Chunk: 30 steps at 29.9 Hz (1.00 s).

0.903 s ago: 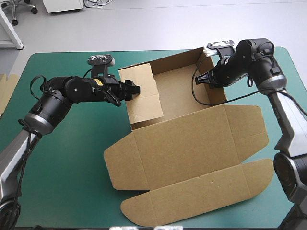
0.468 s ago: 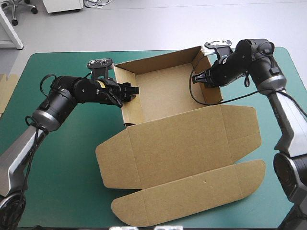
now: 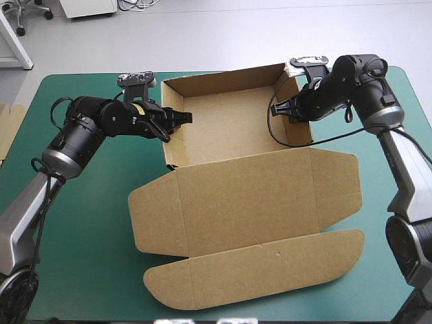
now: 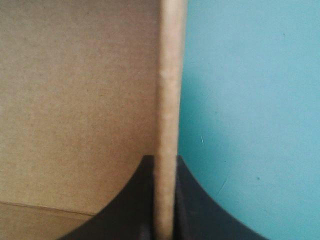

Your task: Fold the box

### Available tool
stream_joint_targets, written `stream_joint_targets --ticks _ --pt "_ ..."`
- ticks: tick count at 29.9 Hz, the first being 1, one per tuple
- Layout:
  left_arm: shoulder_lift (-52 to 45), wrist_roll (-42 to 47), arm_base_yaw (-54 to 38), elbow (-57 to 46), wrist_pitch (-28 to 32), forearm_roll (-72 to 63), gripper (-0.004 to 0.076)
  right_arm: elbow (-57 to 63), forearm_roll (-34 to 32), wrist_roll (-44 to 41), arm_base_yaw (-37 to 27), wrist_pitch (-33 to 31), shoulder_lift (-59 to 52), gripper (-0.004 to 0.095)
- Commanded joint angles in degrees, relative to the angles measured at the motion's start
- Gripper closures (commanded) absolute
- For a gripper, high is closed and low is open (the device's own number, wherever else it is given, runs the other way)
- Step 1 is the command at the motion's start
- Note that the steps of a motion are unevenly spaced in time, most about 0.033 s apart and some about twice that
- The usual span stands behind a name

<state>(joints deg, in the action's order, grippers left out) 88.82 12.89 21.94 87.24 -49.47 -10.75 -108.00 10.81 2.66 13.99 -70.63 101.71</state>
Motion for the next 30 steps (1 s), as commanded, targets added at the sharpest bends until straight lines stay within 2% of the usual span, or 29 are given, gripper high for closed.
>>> stream_joint_targets --ticks 1,9,14,22,27,30 --pt "-2.3 -2.6 0.5 2.5 2.3 -5.6 0.0733 -1.8 0.9 0.6 -0.1 2.2 -2.9 0.0906" --pt "-2.3 -5.0 0.5 2.5 2.1 -2.9 0.0734 -1.8 0.9 0.6 -0.1 1.6 -2.9 0.0907" --pt "-2.3 -0.4 0.5 2.5 1.2 -0.8 0.0734 -1.8 0.9 0.3 -0.1 1.9 -2.9 0.0906" --pt "-1.5 5.2 6.3 3.5 5.0 8.8 0.0734 -1.8 -2.0 -1.2 2.0 2.6 -1.8 0.0906" --pt "3.5 8.4 9.5 11.3 -2.7 18.3 0.0734 -1.8 -7.3 -3.7 5.1 3.4 -0.7 0.0906" --pt "6.0 9.2 10.2 15.1 -4.1 19.7 0.0734 -1.8 -7.5 -4.2 5.4 3.4 -0.7 0.0906"
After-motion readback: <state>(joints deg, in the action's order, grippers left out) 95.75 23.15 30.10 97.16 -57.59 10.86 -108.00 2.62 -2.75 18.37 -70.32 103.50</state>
